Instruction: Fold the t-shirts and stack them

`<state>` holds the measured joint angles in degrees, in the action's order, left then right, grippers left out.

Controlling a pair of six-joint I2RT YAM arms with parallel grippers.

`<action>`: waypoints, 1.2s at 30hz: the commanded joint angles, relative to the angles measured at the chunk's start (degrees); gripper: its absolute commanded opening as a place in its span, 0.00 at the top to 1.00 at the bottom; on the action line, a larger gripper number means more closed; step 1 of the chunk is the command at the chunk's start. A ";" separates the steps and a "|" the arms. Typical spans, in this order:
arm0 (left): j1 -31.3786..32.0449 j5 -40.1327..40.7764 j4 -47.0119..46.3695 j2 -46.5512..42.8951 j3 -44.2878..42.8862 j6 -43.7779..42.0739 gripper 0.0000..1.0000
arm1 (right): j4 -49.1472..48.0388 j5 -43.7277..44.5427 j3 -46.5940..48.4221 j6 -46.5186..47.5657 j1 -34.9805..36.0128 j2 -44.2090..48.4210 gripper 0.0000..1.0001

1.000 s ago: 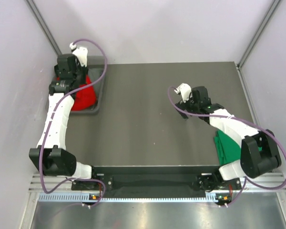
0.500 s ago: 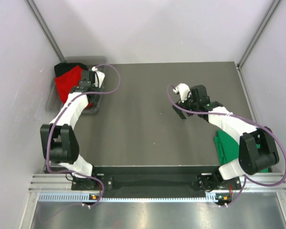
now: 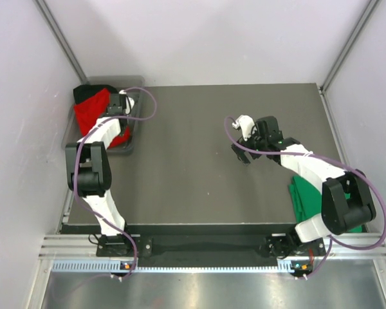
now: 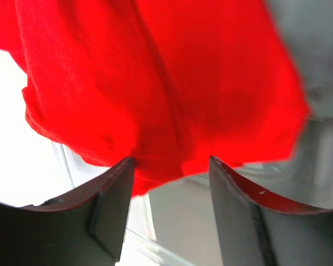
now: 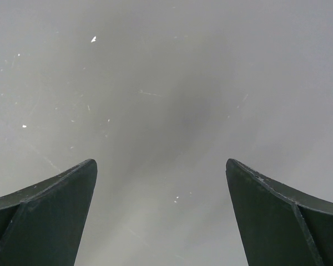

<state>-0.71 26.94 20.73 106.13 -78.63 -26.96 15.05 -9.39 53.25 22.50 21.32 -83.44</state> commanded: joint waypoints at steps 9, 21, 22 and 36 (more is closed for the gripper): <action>-2.19 3.30 -6.49 1.10 -2.93 1.03 0.98 | -0.55 -2.04 0.01 0.79 -0.40 -1.11 0.00; -1.49 -9.35 4.03 -18.66 1.37 11.22 1.00 | -2.30 0.50 -1.31 2.19 -0.67 -2.25 0.00; -1.23 -10.49 4.75 -21.29 1.37 11.75 1.00 | -2.39 0.86 -1.57 2.20 -0.67 -2.52 0.00; 16.26 -30.78 16.35 -24.49 -29.88 15.88 1.00 | -3.18 4.38 -1.75 3.25 -1.11 -5.07 0.01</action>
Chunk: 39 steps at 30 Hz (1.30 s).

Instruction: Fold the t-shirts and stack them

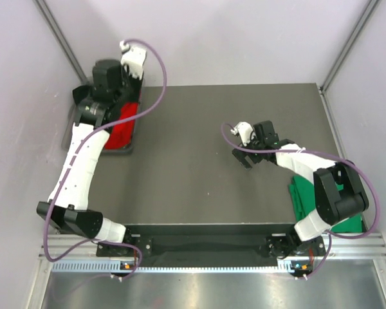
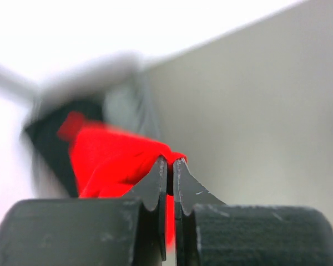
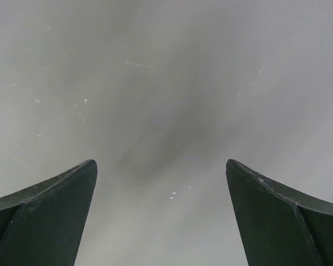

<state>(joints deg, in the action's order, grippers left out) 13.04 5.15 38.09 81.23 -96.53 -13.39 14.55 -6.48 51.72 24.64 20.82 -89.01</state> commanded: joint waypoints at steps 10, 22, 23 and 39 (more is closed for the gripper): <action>7.09 -24.56 -1.35 5.16 -20.63 5.74 1.00 | -4.00 2.88 -1.10 -0.47 -6.57 4.37 0.00; 8.58 -21.07 -7.04 3.59 11.84 3.19 0.22 | 0.84 -3.97 -0.56 3.12 -9.84 19.20 0.00; 8.50 -19.84 -8.28 2.80 14.68 3.54 0.23 | 1.18 -4.85 -1.18 4.87 -7.22 21.32 0.00; -6.80 -20.35 -13.40 -14.15 40.72 7.86 0.34 | 8.92 -5.03 16.88 4.62 11.09 -2.09 0.04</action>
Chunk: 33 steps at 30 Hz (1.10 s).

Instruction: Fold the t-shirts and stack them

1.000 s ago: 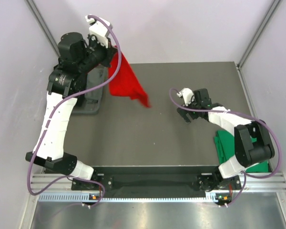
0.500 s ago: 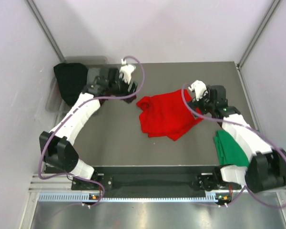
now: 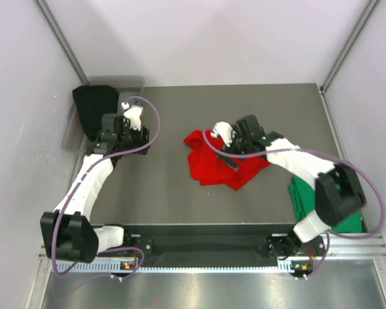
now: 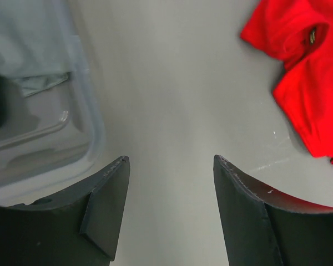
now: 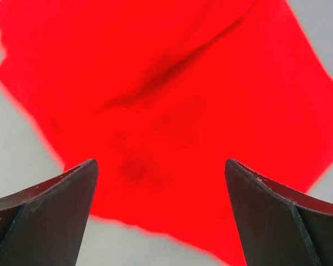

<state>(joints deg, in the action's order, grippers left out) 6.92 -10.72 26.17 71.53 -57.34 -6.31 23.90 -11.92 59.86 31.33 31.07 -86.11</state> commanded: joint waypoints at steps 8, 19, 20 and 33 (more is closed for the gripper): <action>-1.55 -4.22 -1.56 -12.54 6.36 -0.90 0.33 | 0.71 -2.31 22.22 -4.79 2.15 -16.10 0.09; -4.37 -6.33 -2.18 -13.69 7.59 0.24 0.33 | 5.45 -4.60 32.51 -6.81 6.20 -25.95 0.22; -4.46 -6.33 -2.18 -13.78 7.60 0.24 0.33 | 5.89 -4.69 33.30 -6.98 6.20 -27.35 0.23; -5.86 -7.56 -2.97 -14.84 8.65 0.95 0.33 | 6.33 -2.84 40.68 -7.95 6.37 -34.21 0.27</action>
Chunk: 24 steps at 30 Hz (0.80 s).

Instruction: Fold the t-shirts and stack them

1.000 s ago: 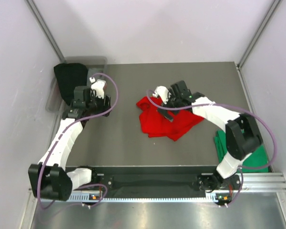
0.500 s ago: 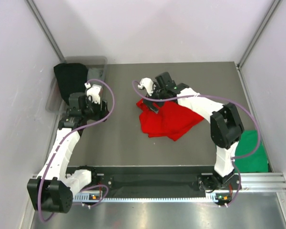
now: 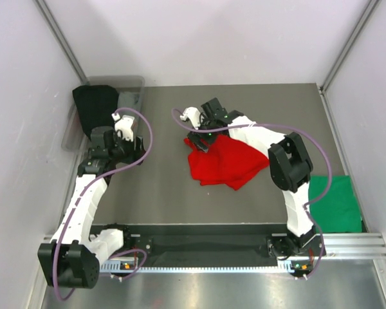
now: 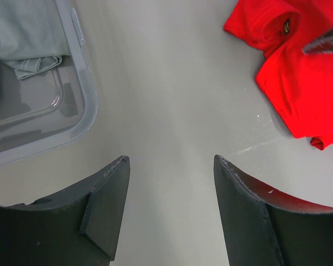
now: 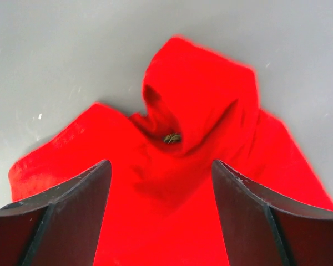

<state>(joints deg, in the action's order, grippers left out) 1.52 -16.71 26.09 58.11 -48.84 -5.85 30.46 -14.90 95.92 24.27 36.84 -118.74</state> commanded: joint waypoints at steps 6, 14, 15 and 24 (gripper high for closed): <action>-0.90 -1.75 -3.06 -2.12 0.67 0.49 0.33 | 1.80 1.62 8.14 -1.42 0.78 -5.71 0.49; -1.17 -2.80 -3.23 -2.47 0.76 1.01 0.33 | -0.22 9.44 4.28 -0.28 1.04 -1.59 0.82; -1.17 -2.80 -3.32 -2.56 0.76 1.19 0.33 | -0.48 10.06 3.84 0.59 1.13 -0.80 0.86; -2.93 -3.50 -3.76 -3.09 1.20 1.45 0.33 | -6.01 17.97 -6.26 12.35 4.90 19.22 1.00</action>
<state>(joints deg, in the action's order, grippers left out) -1.10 -18.65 25.65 56.25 -48.18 -4.84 30.04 -0.67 90.52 30.09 38.76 -111.15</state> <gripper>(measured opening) 0.667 0.009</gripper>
